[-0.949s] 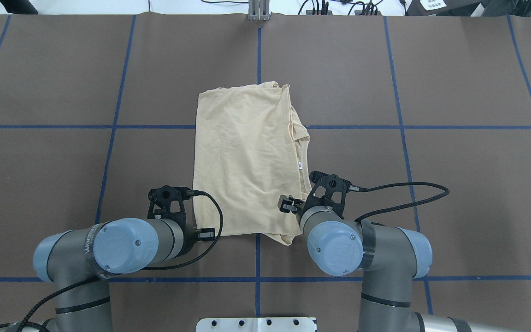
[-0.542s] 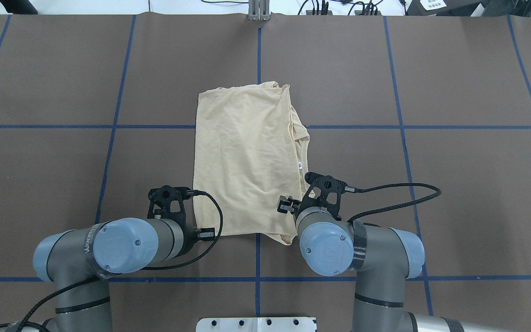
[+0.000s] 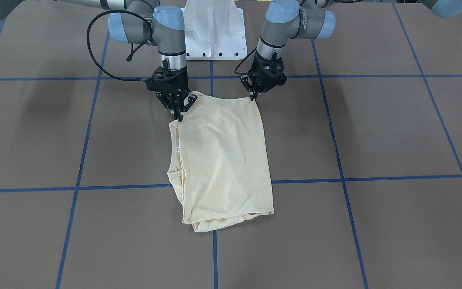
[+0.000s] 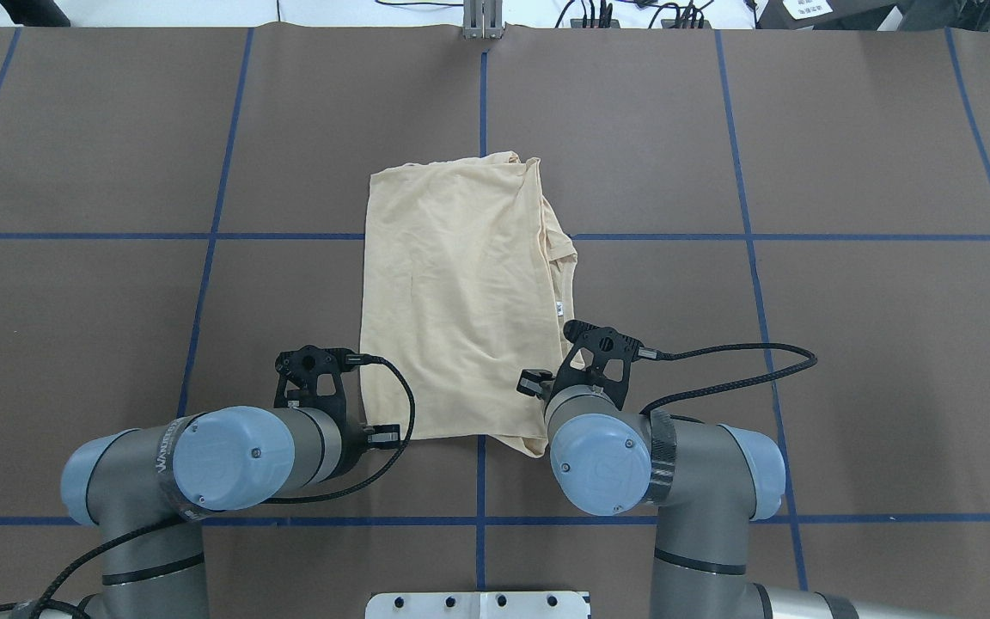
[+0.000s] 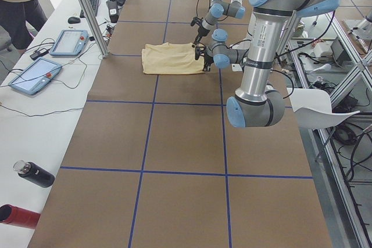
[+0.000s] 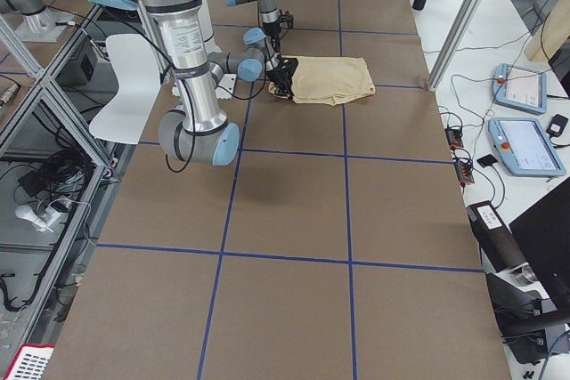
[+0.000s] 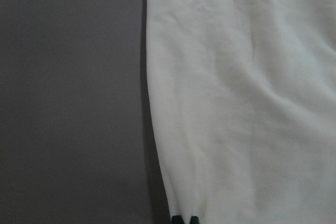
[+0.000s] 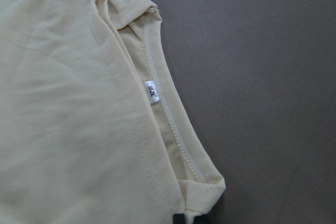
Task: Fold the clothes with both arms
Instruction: 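Grasp the near corners of the shirt with both grippers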
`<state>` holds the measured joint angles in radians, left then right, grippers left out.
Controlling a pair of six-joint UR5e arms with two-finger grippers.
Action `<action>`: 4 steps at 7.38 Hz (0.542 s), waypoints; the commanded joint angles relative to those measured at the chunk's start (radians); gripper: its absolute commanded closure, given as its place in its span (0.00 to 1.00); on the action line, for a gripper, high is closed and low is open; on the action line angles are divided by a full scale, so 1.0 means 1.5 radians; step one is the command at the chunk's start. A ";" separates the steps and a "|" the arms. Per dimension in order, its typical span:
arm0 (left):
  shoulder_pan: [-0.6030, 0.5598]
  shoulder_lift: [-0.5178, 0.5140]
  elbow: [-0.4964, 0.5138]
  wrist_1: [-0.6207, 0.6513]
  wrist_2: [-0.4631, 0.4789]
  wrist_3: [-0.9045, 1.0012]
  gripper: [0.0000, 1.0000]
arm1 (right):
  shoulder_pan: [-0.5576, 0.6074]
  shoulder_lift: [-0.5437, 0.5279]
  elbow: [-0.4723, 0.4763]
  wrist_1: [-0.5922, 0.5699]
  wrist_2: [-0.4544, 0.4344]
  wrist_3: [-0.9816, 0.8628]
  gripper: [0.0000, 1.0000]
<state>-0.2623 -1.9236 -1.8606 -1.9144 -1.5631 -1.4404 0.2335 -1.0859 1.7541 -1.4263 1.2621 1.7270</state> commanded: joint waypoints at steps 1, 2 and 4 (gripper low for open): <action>0.000 -0.001 0.000 0.000 0.000 0.000 1.00 | 0.000 0.001 0.000 0.001 -0.001 0.002 0.96; 0.000 -0.001 -0.005 0.000 -0.001 0.000 1.00 | 0.000 0.001 0.001 0.001 -0.001 0.002 1.00; -0.001 0.001 -0.027 0.001 -0.003 0.004 1.00 | 0.001 0.000 0.015 0.001 0.000 0.000 1.00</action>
<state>-0.2626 -1.9237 -1.8788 -1.9141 -1.5658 -1.4384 0.2333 -1.0842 1.7601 -1.4251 1.2613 1.7296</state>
